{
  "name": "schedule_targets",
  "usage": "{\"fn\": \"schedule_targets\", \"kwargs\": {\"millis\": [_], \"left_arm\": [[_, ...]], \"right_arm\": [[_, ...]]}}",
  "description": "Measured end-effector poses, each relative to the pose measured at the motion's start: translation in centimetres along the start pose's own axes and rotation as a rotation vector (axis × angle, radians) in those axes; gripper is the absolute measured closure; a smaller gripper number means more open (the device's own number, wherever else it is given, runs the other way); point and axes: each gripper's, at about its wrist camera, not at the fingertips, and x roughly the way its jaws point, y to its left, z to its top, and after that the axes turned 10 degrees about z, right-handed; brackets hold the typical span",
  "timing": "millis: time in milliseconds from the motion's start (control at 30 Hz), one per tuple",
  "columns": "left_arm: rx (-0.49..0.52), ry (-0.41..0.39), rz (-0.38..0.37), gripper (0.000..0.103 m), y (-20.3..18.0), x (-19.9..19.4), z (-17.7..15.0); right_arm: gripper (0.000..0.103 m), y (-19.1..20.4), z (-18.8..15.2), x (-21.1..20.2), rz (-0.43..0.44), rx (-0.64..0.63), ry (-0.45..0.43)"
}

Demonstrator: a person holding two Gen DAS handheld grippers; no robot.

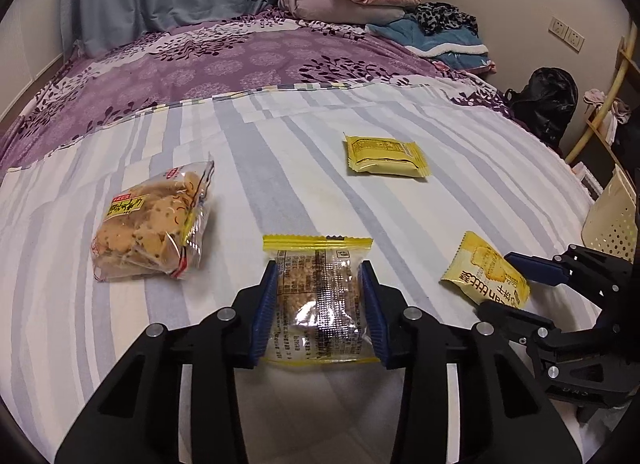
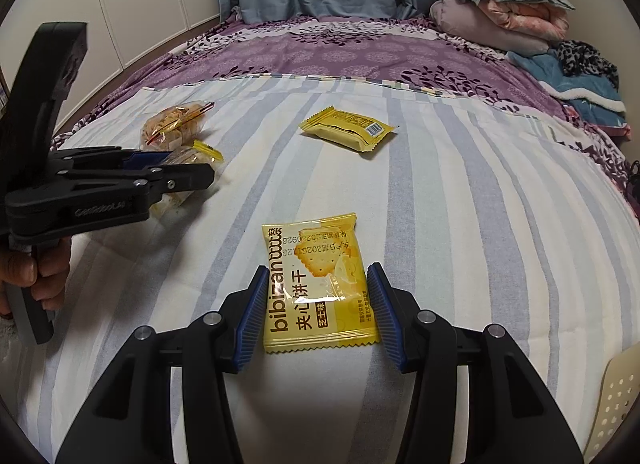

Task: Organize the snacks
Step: 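Carry both packs to the basket and open right tool to drop biscuit packet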

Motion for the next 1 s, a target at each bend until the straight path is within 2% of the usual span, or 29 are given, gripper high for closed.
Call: {"fn": "schedule_targets", "kwargs": {"millis": [333,600,1000], "left_arm": [[0.002,-0.034,-0.013,0.062,-1.7,-4.0,-1.2],[0.014,-0.056,-0.039,0.062,-3.6,-6.8,-2.2],[0.053,-0.081,-0.085,0.062,-7.3,-9.9,-2.9]], "right_arm": [[0.054,-0.1,-1.3,-2.6,0.006,0.056,-0.050],[0.054,-0.3,-2.1,-6.2,0.010,0.089,-0.111],[0.054,-2.3,-4.5,-16.6,-0.043,0.139,-0.294]]}}
